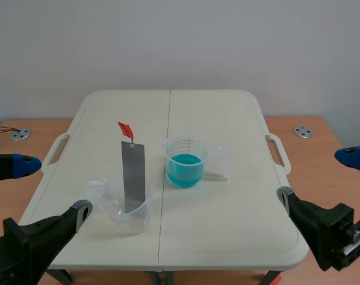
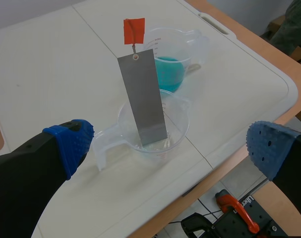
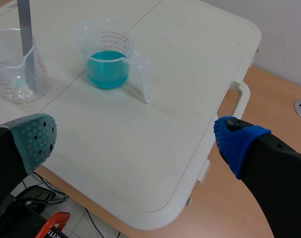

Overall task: Hold the metal plate by the orange handle, dip it into the blue solution, take it out and point at it, then put the plate back in the beaker on the left.
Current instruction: 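Lift the metal plate out of the left beaker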

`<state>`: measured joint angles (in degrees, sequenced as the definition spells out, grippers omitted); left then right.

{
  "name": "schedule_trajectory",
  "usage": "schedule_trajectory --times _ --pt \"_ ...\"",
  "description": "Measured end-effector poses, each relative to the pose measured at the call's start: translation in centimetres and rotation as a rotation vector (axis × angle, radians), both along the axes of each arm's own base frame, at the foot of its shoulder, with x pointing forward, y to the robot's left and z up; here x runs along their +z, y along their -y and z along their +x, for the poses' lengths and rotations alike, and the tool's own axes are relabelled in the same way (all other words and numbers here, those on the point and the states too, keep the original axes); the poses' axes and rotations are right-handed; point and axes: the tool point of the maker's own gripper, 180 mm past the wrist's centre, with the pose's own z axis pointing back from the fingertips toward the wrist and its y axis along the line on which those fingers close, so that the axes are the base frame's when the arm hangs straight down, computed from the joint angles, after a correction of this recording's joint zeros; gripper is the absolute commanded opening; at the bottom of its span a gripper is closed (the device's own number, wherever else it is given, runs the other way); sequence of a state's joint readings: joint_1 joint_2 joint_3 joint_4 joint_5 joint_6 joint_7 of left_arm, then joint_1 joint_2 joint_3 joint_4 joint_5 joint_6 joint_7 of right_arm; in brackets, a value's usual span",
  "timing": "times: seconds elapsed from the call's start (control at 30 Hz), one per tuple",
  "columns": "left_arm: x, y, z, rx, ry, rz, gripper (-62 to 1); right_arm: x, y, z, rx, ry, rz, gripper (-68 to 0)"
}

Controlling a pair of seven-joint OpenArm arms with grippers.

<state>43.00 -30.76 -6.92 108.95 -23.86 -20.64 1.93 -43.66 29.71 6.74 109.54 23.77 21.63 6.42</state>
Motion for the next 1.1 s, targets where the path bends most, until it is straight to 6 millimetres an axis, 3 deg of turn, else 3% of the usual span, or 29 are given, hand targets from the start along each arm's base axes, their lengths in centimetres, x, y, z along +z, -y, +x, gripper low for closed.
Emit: schedule_trajectory --times 0.57,0.6,0.7,0.73,0.77,0.93,1.1 --pt "0.0 0.0 0.0 0.002 0.0 0.001 1.4 0.5 0.0 0.6 0.002 0.02 -0.001 -1.2" --pt "0.0 -0.1 0.0 0.004 0.0 0.002 -3.4 0.6 -0.1 0.7 0.007 0.027 0.0 -1.2" --pt "-0.1 -0.1 0.1 0.007 -0.001 0.006 -41.0 1.0 -0.2 1.1 0.014 0.041 0.002 -1.2" --pt "-0.1 -0.1 0.0 0.007 -0.004 0.008 -51.2 1.1 -0.3 1.2 0.017 0.045 0.004 -1.2" --pt "-0.2 -0.2 0.0 0.005 -0.004 0.013 -57.3 1.1 -0.3 1.2 0.021 0.046 0.004 -1.2" --pt "-0.2 -0.6 0.3 0.031 0.004 0.03 -57.9 1.7 -2.0 1.7 0.086 0.072 0.015 -1.2" --pt "-1.2 -4.7 2.0 0.204 0.037 0.229 -57.9 2.1 -3.9 2.1 0.136 0.095 0.04 -1.2"
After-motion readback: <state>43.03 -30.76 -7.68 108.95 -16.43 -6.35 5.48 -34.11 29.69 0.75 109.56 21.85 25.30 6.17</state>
